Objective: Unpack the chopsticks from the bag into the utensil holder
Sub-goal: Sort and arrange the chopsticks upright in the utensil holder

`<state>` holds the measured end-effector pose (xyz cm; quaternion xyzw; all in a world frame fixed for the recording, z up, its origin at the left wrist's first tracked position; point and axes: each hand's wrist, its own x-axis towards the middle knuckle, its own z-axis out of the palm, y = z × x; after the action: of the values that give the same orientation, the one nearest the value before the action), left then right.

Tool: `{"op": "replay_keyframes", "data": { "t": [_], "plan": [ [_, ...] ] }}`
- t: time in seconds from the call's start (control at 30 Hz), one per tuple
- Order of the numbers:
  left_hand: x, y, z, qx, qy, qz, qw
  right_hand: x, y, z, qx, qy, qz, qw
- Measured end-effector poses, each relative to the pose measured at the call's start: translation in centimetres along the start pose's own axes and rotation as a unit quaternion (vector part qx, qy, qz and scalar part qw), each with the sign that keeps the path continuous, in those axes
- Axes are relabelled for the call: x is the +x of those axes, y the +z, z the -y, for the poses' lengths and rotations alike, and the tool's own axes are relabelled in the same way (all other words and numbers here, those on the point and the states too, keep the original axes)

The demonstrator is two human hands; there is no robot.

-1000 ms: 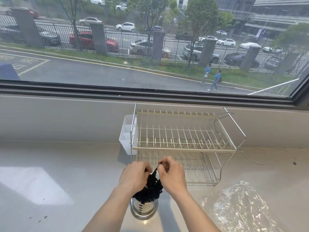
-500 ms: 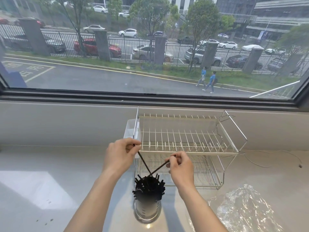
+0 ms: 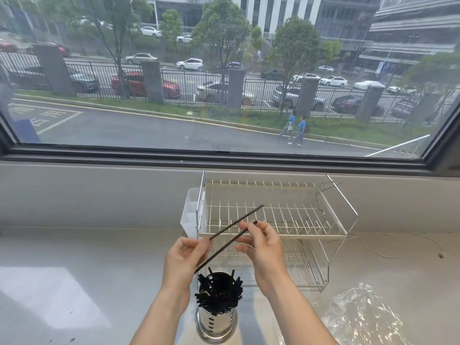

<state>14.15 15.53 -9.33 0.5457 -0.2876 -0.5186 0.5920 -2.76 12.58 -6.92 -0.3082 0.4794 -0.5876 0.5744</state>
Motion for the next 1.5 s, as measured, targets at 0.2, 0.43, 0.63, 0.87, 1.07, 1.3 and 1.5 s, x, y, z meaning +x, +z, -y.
{"op": "replay_keyframes", "data": {
  "t": [0.2,0.43,0.63,0.87,1.07,1.3,1.5],
  "plan": [
    [-0.8,-0.4,0.3,0.083,-0.006,0.066,0.994,0.2,-0.3,1.1,0.022,-0.007,-0.037,0.999],
    [-2.0,-0.7,0.8,0.136,-0.041,0.133,0.981,-0.2,-0.2,1.9,0.012,-0.038,-0.014,0.999],
    [-2.3,-0.6,1.1,0.164,-0.048,0.144,0.975,-0.3,-0.1,2.4,-0.006,-0.071,0.012,0.997],
    [-2.3,-1.0,1.2,0.239,-0.017,0.164,0.957,-0.5,0.2,2.9,-0.030,-0.102,0.030,0.994],
    [-2.3,-1.0,1.1,0.367,0.062,0.151,0.916,-0.9,0.6,3.4,-0.126,-0.166,0.036,0.977],
    [-0.9,-3.7,1.5,0.411,0.113,0.024,0.904,-1.4,-0.2,-0.6,-0.290,-0.228,-0.018,0.929],
    [-0.5,-4.1,3.3,0.500,0.051,0.069,0.862,-2.0,-1.4,-6.2,-0.477,-0.191,0.034,0.857]
  ]
}}
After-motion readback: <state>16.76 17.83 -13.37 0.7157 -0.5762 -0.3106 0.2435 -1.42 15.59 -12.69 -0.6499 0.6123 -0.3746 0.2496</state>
